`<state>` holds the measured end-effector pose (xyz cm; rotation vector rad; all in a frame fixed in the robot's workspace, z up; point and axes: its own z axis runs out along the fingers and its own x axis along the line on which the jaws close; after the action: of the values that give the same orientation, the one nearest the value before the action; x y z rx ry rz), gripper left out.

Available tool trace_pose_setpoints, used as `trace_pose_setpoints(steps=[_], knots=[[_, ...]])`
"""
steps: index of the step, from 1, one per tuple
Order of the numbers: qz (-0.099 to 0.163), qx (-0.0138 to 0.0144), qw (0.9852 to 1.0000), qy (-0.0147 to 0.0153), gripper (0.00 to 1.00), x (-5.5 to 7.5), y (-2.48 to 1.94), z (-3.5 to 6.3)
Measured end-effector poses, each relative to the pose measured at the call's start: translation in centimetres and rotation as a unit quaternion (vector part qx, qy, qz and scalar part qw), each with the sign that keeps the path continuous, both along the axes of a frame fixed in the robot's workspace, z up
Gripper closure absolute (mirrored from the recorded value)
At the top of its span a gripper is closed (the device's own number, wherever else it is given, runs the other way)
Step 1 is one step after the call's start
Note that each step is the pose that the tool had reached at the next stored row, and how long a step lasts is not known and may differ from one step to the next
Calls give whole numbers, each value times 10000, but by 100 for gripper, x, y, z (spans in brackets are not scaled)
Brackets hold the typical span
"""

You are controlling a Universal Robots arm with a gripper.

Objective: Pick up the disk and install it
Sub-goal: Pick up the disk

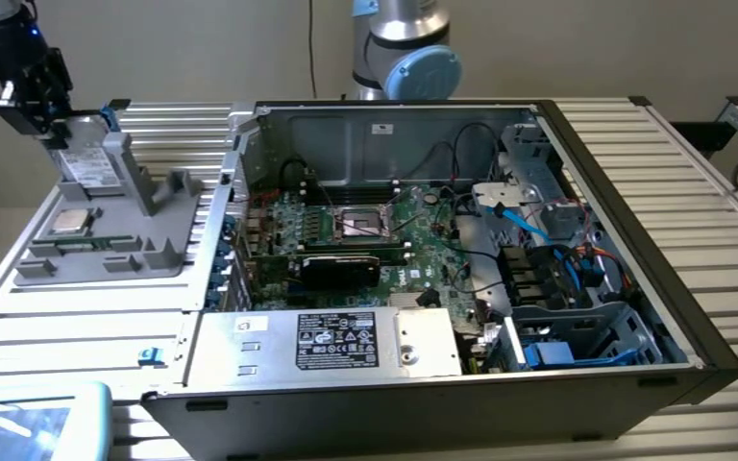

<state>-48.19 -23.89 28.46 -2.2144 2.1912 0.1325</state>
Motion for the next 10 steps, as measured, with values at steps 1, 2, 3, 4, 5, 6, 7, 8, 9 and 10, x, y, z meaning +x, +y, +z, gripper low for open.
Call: trace_pose_setpoints(steps=[1, 2, 3, 4, 5, 6, 7, 8, 9, 10], knots=[[0, -27, 10000, 13, 42, 0, 10, -1], [1, -75, 10000, 34, 42, -1, 14, -1], [0, -143, 9999, 52, 42, -1, 16, -1], [0, -214, 9997, 67, 42, -1, 16, -1], [0, -276, 9996, 72, 42, -2, 16, -2], [-1, -336, 9994, 73, 42, -2, 16, -4], [-1, -370, 9993, 66, 42, -7, 21, -7], [-2, -375, 9993, 54, 42, -17, 28, -8], [-2, -374, 9993, 48, 42, -28, 30, -9], [-2, -375, 9993, 49, 42, -34, 30, -8]])
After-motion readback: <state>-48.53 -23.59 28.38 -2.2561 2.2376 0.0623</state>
